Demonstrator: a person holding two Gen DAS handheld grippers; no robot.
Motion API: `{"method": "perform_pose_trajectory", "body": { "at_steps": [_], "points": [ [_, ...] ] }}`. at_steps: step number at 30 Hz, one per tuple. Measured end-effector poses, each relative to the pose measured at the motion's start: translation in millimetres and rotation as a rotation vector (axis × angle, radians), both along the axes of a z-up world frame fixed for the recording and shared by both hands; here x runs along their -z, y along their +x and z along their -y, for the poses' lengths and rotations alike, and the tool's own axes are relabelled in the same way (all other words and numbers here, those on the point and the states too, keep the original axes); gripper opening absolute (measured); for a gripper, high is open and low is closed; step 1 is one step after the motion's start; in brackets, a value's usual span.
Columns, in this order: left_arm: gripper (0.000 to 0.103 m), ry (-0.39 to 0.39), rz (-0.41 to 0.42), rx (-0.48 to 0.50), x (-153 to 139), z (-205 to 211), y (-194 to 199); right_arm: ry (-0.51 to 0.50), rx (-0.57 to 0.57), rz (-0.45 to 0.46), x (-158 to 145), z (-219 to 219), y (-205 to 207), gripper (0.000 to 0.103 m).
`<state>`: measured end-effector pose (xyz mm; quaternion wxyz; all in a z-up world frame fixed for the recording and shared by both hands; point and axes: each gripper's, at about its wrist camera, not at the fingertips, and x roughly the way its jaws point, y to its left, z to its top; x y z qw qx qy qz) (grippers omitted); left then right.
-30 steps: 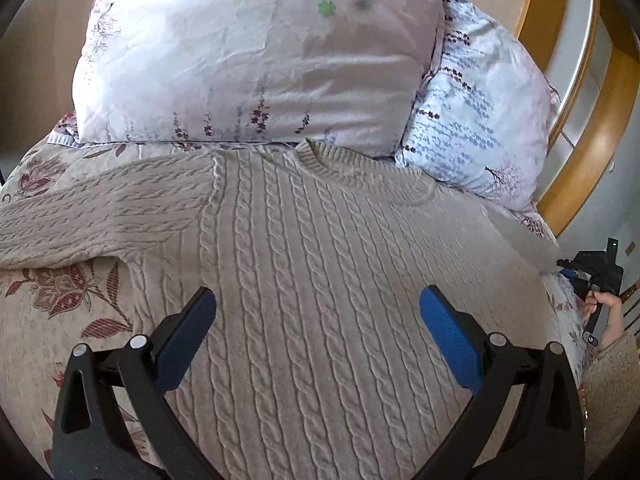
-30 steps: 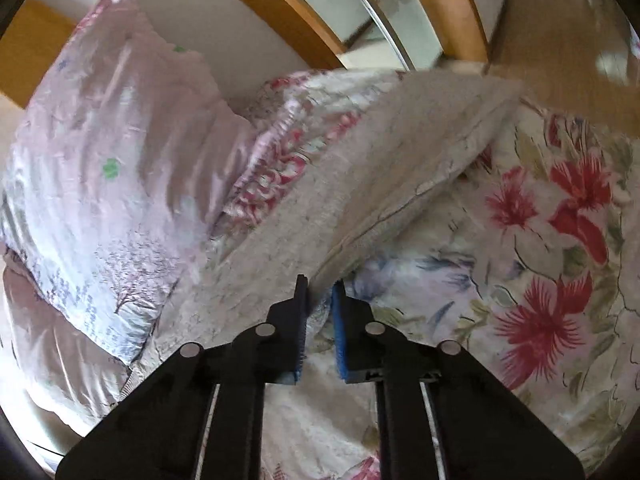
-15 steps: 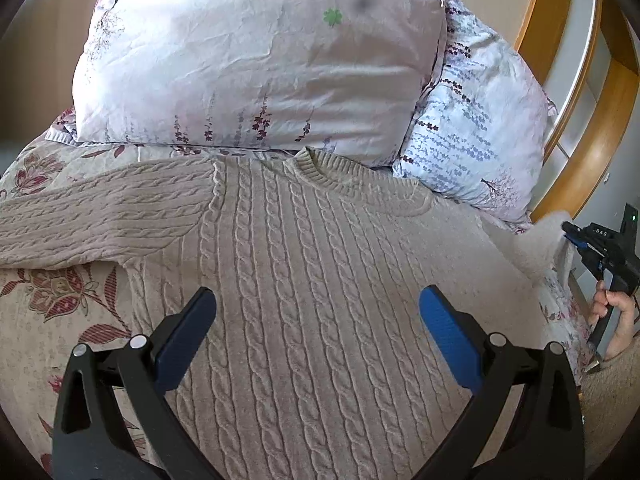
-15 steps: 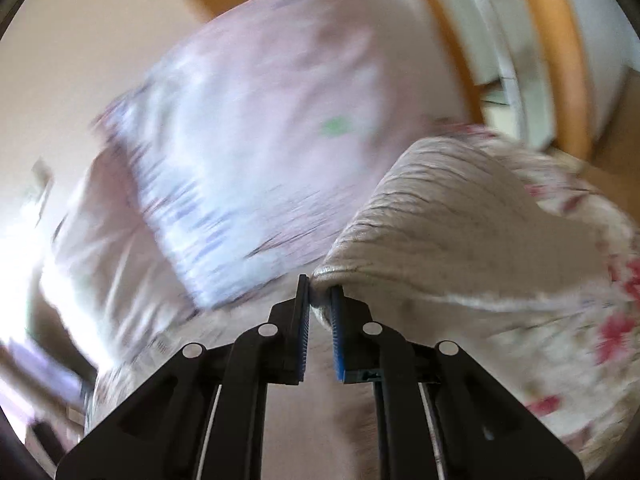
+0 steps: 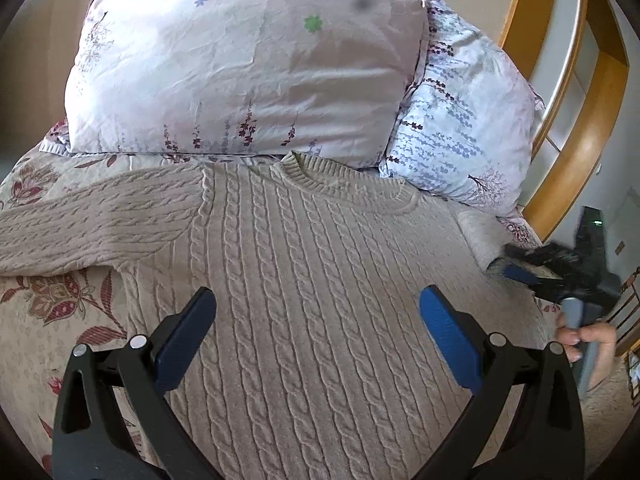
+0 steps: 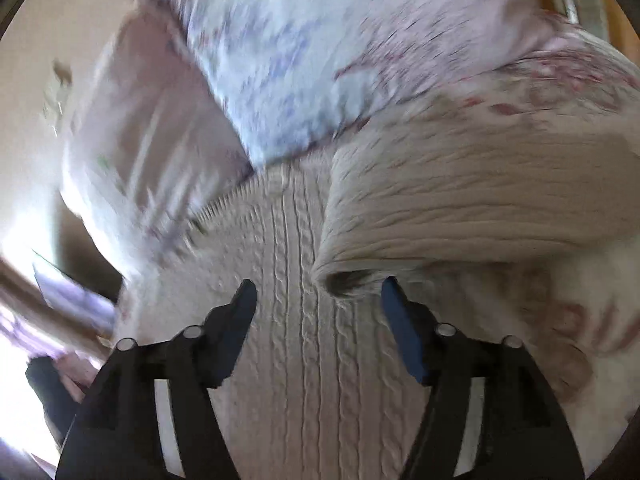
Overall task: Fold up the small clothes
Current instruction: 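Carry the held sleeve across the sweater body and open the right gripper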
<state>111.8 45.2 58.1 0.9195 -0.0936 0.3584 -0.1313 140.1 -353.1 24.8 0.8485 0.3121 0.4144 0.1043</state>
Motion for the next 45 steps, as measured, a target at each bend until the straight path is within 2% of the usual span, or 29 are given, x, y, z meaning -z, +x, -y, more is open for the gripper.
{"method": "perform_pose_trajectory", "body": {
  "at_steps": [3, 6, 12, 13, 15, 16, 18, 19, 20, 21, 22, 23, 27, 30, 34, 37, 39, 40, 41, 43, 45],
  "points": [
    [0.101, -0.011, 0.000, 0.007, 1.9, 1.3, 1.6, 0.121, 0.125, -0.001, -5.6, 43.6, -14.9, 0.067],
    [0.101, -0.004, -0.006, 0.000, 5.6, 4.3, 7.0, 0.271, 0.280, -0.062, 11.7, 90.4, -23.4, 0.066],
    [0.101, 0.045, -0.032, -0.018, 13.9, 9.2, 14.8, 0.358, 0.470, -0.122, 37.6, 130.7, -31.9, 0.062],
    [0.101, 0.047, -0.035, -0.018, 14.6, 9.0, 15.0, 0.356, 0.493, -0.116, 39.8, 137.3, -31.2, 0.057],
    [0.101, 0.058, -0.037, -0.020, 15.2, 8.8, 15.0, 0.326, 0.531, -0.100, 39.1, 141.1, -27.5, 0.055],
    [0.101, 0.061, -0.035, -0.020, 14.9, 8.2, 15.0, 0.303, 0.552, -0.090, 38.9, 144.2, -25.8, 0.054],
    [0.101, 0.062, -0.030, -0.023, 14.0, 6.5, 14.6, 0.229, 0.580, -0.085, 36.8, 147.9, -18.3, 0.047],
    [0.101, 0.063, -0.028, -0.024, 13.5, 5.2, 14.3, 0.192, 0.585, -0.091, 35.7, 151.4, -18.5, 0.038],
    [0.101, 0.063, -0.025, -0.025, 12.8, 4.3, 14.0, 0.150, 0.587, -0.095, 33.9, 152.8, -14.9, 0.025],
    [0.101, 0.061, -0.015, -0.024, 11.2, 2.5, 12.3, 0.100, 0.584, -0.095, 29.9, 151.3, -10.0, 0.018],
    [0.101, 0.056, -0.004, -0.022, 9.4, 0.7, 10.8, 0.053, 0.568, -0.076, 22.4, 148.1, -6.1, 0.012],
    [0.101, 0.051, 0.005, -0.021, 7.7, -0.5, 9.7, 0.024, 0.543, -0.045, 12.4, 142.9, -3.0, 0.011],
    [0.101, -0.037, 0.075, 0.002, 0.2, -10.2, 3.9, -0.079, 0.400, 0.130, -41.6, 101.3, 7.7, 0.010],
    [0.101, -0.095, 0.092, 0.014, -3.4, -14.8, 3.6, -0.076, 0.253, 0.234, -74.9, 52.8, 20.8, 0.010],
    [0.101, -0.120, 0.080, 0.009, -5.0, -17.7, 3.7, -0.059, 0.039, 0.289, -92.2, -27.8, 47.7, 0.010],
    [0.101, -0.150, 0.071, 0.003, -5.3, -22.9, 2.6, -0.023, -0.124, 0.270, -82.0, -96.1, 67.8, 0.010],
    [0.101, -0.181, 0.057, -0.002, -5.3, -27.3, 4.1, 0.003, -0.242, 0.217, -65.0, -137.1, 79.1, 0.010],
    [0.101, -0.197, 0.048, -0.002, -5.0, -29.4, 5.3, -0.003, -0.309, 0.157, -50.7, -163.1, 84.9, 0.013],
    [0.101, -0.212, 0.036, -0.004, -4.9, -31.3, 6.9, -0.010, -0.352, 0.108, -39.8, -179.1, 88.7, 0.022],
    [0.101, -0.241, 0.010, -0.002, -5.0, -34.3, 9.5, 0.011, -0.397, 0.030, -23.6, -192.5, 90.9, 0.034],
    [0.101, -0.262, -0.008, 0.009, -7.2, -35.8, 13.0, 0.081, -0.366, 0.024, -20.4, -175.7, 83.8, 0.049]
  ]
}}
